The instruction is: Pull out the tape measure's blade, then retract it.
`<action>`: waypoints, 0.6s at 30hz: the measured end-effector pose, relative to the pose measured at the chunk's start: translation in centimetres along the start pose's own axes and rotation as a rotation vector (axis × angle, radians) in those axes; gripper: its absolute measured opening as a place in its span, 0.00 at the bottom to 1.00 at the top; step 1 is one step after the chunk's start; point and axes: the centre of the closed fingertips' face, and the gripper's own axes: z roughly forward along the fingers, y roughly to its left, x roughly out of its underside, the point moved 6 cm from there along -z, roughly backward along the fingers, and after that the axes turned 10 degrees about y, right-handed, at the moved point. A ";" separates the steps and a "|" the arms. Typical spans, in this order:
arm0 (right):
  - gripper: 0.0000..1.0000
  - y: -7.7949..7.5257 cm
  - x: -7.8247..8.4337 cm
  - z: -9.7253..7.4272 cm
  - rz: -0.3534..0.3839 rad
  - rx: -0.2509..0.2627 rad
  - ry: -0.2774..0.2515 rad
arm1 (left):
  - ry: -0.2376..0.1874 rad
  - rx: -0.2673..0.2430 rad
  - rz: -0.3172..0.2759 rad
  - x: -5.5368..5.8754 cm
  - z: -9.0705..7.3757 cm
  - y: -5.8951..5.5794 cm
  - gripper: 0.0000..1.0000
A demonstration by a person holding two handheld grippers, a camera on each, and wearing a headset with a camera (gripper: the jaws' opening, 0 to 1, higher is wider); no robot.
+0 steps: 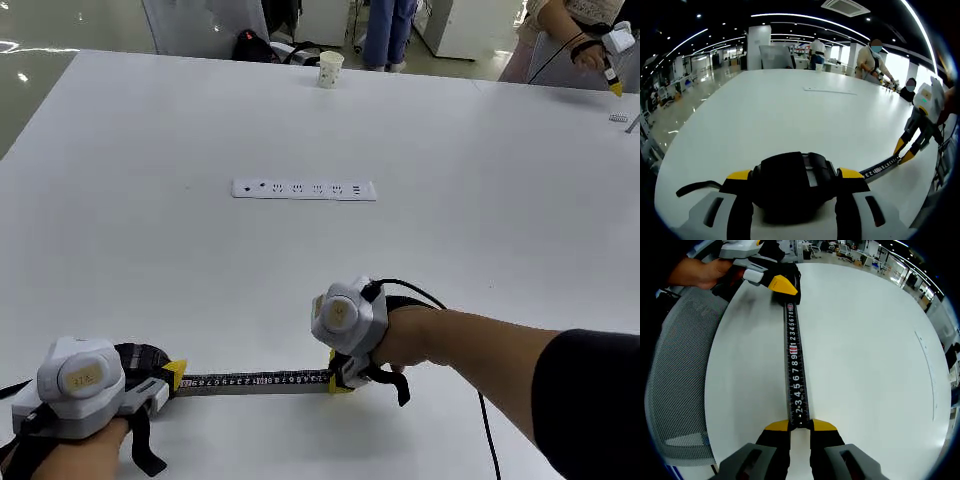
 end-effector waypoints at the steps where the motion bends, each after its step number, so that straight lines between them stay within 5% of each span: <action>1: 0.11 0.0 0.0 0.0 0.001 0.001 0.000 | -0.001 0.000 0.000 0.0 0.0 0.0 0.62; 18: 0.11 -0.1 -0.6 0.1 0.007 0.004 0.006 | 0.012 0.005 -0.002 0.1 0.1 0.0 0.62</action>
